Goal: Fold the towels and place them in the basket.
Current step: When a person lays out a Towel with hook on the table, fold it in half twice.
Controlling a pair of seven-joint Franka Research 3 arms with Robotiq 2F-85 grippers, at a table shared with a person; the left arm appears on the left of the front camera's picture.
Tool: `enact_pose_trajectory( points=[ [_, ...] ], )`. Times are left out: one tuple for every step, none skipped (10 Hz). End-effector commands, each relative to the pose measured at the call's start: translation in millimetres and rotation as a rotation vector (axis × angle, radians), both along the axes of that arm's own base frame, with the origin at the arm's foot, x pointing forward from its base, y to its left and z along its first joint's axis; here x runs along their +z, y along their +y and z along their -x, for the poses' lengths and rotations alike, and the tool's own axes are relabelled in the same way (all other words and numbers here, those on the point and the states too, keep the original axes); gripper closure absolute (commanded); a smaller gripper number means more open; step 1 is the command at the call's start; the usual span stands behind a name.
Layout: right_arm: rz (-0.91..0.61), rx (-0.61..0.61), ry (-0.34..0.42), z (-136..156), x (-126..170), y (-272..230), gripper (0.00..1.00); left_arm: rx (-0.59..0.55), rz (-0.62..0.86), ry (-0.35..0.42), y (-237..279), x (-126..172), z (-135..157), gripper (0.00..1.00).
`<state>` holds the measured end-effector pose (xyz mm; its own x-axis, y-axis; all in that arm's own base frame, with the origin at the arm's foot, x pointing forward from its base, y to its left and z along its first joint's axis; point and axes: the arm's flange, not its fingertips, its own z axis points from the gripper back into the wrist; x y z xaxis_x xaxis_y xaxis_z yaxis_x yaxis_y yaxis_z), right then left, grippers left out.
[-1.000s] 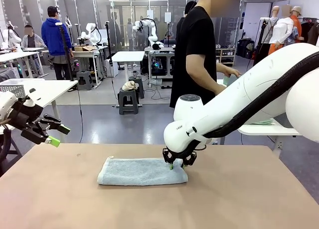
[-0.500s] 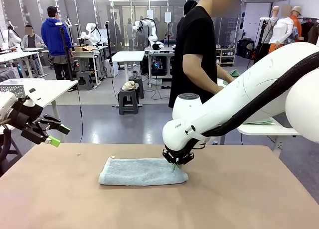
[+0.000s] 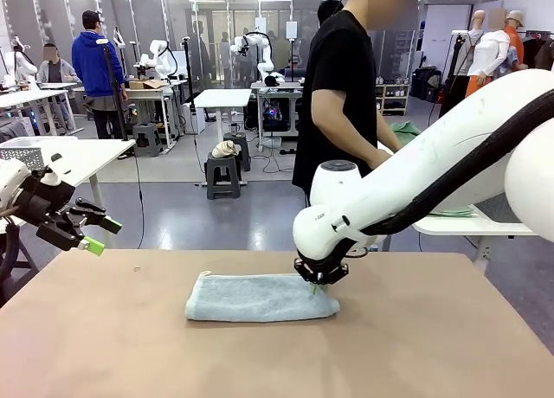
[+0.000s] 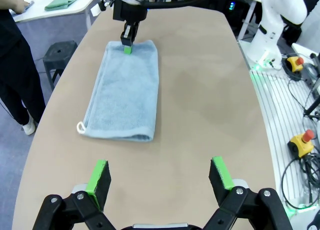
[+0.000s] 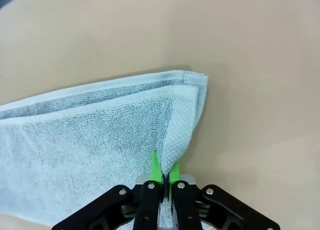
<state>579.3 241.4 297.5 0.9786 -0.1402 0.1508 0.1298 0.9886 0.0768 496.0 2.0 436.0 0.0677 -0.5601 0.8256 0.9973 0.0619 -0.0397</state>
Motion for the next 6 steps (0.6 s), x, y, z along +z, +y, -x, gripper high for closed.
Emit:
enact_pose_trajectory(
  points=[
    [0.018, -0.005, -0.042, 16, 10, -35, 1.0, -0.001, -0.005, -0.002, 1, 1, 0, 0.0],
    [0.018, -0.004, -0.036, 19, 14, -47, 1.0, -0.001, -0.005, -0.002, 1, 1, 0, 0.0],
    [0.021, -0.005, -0.044, 21, 17, -56, 1.0, -0.001, -0.005, -0.002, 1, 1, 0, 0.0],
    [0.021, 0.012, -0.049, 23, 21, -67, 1.0, -0.001, -0.005, -0.002, 1, 1, 0, 0.0],
    [0.021, 0.021, -0.066, 24, 28, -71, 1.0, -0.001, -0.005, -0.002, 1, 1, 0, 0.0],
    [0.03, 0.029, -0.087, 24, 39, -72, 1.0, -0.001, -0.005, -0.002, 1, 1, 0, 0.0]
  ],
)
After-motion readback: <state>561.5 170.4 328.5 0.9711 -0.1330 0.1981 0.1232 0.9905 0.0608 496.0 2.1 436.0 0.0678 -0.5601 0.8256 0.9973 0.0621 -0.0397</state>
